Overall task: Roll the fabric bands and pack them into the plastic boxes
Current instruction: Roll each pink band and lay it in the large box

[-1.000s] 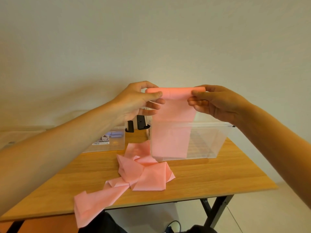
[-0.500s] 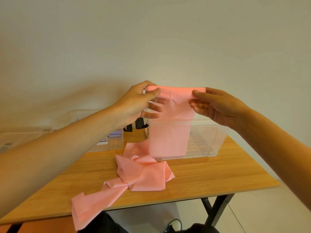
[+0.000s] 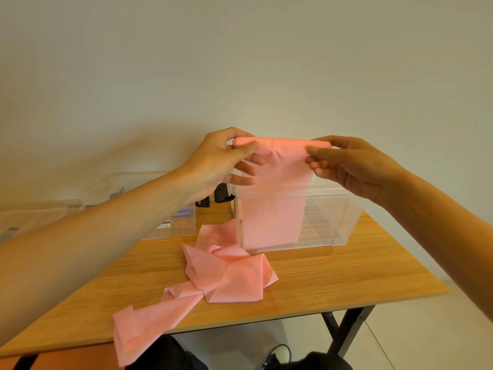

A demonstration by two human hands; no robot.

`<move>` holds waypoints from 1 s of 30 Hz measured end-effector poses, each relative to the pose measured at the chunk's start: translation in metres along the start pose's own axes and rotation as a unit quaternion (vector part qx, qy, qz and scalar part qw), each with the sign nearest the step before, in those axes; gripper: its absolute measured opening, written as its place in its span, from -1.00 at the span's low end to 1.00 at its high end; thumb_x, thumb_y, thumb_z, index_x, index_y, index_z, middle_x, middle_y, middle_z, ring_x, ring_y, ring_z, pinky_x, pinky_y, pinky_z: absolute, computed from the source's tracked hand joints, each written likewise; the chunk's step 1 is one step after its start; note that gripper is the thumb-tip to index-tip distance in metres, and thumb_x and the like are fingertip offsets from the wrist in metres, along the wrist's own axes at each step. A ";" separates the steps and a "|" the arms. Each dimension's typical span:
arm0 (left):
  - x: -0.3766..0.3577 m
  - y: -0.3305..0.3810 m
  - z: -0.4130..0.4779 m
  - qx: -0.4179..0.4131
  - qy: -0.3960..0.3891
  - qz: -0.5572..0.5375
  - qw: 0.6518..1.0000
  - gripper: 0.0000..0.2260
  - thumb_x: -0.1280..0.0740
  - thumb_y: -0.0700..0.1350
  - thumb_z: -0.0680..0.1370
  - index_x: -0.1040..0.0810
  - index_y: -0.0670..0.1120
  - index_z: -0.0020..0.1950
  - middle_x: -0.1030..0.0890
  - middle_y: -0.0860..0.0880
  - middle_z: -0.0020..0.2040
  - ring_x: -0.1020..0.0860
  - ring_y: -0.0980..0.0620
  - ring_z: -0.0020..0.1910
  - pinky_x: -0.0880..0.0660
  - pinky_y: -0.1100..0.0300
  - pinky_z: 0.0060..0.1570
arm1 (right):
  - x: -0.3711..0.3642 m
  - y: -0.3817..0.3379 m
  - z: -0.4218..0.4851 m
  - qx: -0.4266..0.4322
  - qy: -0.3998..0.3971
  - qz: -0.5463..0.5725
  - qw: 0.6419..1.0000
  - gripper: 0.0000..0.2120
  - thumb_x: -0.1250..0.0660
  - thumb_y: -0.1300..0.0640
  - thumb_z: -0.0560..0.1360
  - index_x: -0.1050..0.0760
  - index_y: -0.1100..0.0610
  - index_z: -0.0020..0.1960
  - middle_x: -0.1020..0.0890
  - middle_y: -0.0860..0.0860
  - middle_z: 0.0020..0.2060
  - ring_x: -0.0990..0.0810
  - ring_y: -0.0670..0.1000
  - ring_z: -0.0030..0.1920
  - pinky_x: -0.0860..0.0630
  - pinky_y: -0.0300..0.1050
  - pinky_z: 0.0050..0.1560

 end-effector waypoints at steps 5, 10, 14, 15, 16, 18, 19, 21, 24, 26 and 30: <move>0.001 0.000 0.002 -0.011 -0.001 0.041 0.999 -0.85 -0.36 -0.19 0.63 -0.57 -0.16 0.19 -0.72 -0.18 -0.05 -0.65 0.00 -0.23 -0.61 0.14 -0.30 | 0.007 -0.005 -0.002 0.055 0.031 -0.104 0.993 -0.77 -0.41 0.21 0.57 -0.59 0.27 0.20 -0.69 0.12 -0.17 -0.67 -0.02 -0.23 -0.62 -0.23 -0.19; 0.001 0.003 0.003 -0.032 0.007 0.059 0.998 -0.90 -0.32 -0.18 0.65 -0.55 -0.17 0.14 -0.72 -0.14 -0.09 -0.62 0.07 -0.25 -0.59 0.18 -0.29 | 0.014 -0.015 -0.004 0.131 0.104 -0.229 0.959 -0.82 -0.45 0.08 0.56 -0.63 0.17 0.08 -0.56 0.02 -0.27 -0.49 -0.07 -0.36 -0.48 -0.20 -0.34; 0.001 0.000 0.005 -0.025 0.012 0.020 0.999 -0.92 -0.32 -0.16 0.66 -0.55 -0.13 0.11 -0.73 -0.12 -0.08 -0.61 0.05 -0.21 -0.58 0.20 -0.28 | 0.014 -0.020 -0.004 0.170 0.126 -0.256 0.943 -0.85 -0.47 0.03 0.55 -0.62 0.08 0.05 -0.60 -0.06 -0.19 -0.49 -0.19 -0.31 -0.46 -0.30 -0.27; 0.001 0.000 0.005 -0.025 0.011 0.014 1.000 -0.91 -0.32 -0.16 0.66 -0.56 -0.13 0.13 -0.73 -0.12 -0.07 -0.60 0.04 -0.20 -0.58 0.19 -0.27 | 0.014 -0.020 -0.003 0.170 0.117 -0.248 0.947 -0.85 -0.46 0.03 0.55 -0.61 0.07 0.06 -0.63 -0.04 -0.15 -0.52 -0.17 -0.25 -0.47 -0.27 -0.21; 0.001 0.000 0.005 -0.026 0.010 0.009 1.000 -0.90 -0.32 -0.16 0.66 -0.56 -0.13 0.14 -0.73 -0.11 -0.07 -0.60 0.04 -0.20 -0.57 0.19 -0.27 | 0.013 -0.019 -0.003 0.167 0.100 -0.235 0.952 -0.84 -0.45 0.03 0.56 -0.60 0.08 0.08 -0.65 -0.02 -0.11 -0.55 -0.12 -0.19 -0.48 -0.20 -0.15; 0.000 0.000 0.006 -0.029 0.006 0.005 1.000 -0.88 -0.32 -0.15 0.65 -0.56 -0.13 0.16 -0.72 -0.10 -0.08 -0.58 0.04 -0.21 -0.57 0.20 -0.29 | 0.010 -0.018 -0.002 0.166 0.071 -0.217 0.959 -0.85 -0.43 0.05 0.58 -0.56 0.09 0.10 -0.69 0.02 -0.06 -0.58 -0.03 -0.10 -0.48 -0.03 -0.04; 0.000 0.001 0.006 -0.035 0.005 0.013 0.999 -0.88 -0.32 -0.14 0.65 -0.56 -0.14 0.16 -0.71 -0.09 -0.11 -0.56 0.05 -0.23 -0.56 0.20 -0.30 | 0.010 -0.018 -0.002 0.171 0.064 -0.208 0.961 -0.86 -0.42 0.07 0.59 -0.55 0.09 0.10 -0.69 0.03 -0.06 -0.59 -0.02 -0.09 -0.48 0.00 -0.03; 0.004 0.006 0.009 -0.064 0.014 0.065 0.996 -0.89 -0.34 -0.14 0.65 -0.56 -0.11 0.15 -0.64 -0.04 -0.21 -0.48 0.05 -0.27 -0.52 0.20 -0.35 | 0.007 -0.022 -0.004 0.190 0.055 -0.187 0.962 -0.90 -0.41 0.12 0.60 -0.52 0.09 0.07 -0.67 0.04 -0.10 -0.58 -0.07 -0.15 -0.47 -0.15 -0.10; 0.005 0.015 0.010 -0.112 0.020 0.166 0.980 -0.94 -0.31 -0.10 0.66 -0.54 -0.03 0.12 -0.53 -0.08 -0.18 -0.44 0.02 -0.31 -0.51 0.20 -0.37 | 0.003 -0.028 -0.005 0.215 0.055 -0.174 0.959 -0.91 -0.38 0.19 0.61 -0.48 0.13 0.06 -0.63 -0.02 -0.16 -0.55 -0.20 -0.26 -0.42 -0.38 -0.29; 0.003 0.019 0.010 -0.134 0.021 0.219 0.966 -0.97 -0.28 -0.07 0.67 -0.50 -0.01 0.08 -0.52 -0.13 -0.06 -0.48 0.02 -0.32 -0.50 0.26 -0.38 | 0.003 -0.030 -0.005 0.222 0.060 -0.168 0.959 -0.91 -0.37 0.22 0.61 -0.47 0.17 0.08 -0.62 -0.01 -0.17 -0.56 -0.23 -0.28 -0.42 -0.42 -0.31; 0.004 0.024 0.013 -0.161 0.034 0.219 0.962 -0.99 -0.32 -0.07 0.65 -0.51 0.02 0.04 -0.57 -0.16 0.04 -0.55 -0.09 -0.10 -0.56 0.05 -0.12 | 0.001 -0.031 -0.004 0.224 0.046 -0.138 0.964 -0.85 -0.36 0.21 0.62 -0.46 0.14 0.17 -0.62 0.07 -0.15 -0.57 -0.14 -0.26 -0.41 -0.39 -0.33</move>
Point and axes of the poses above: each hand's wrist, its own z-axis towards the middle knuckle, its own x-axis out of the back of the hand, y = z × x, the point moved 10 cm from there along z, towards the middle knuckle
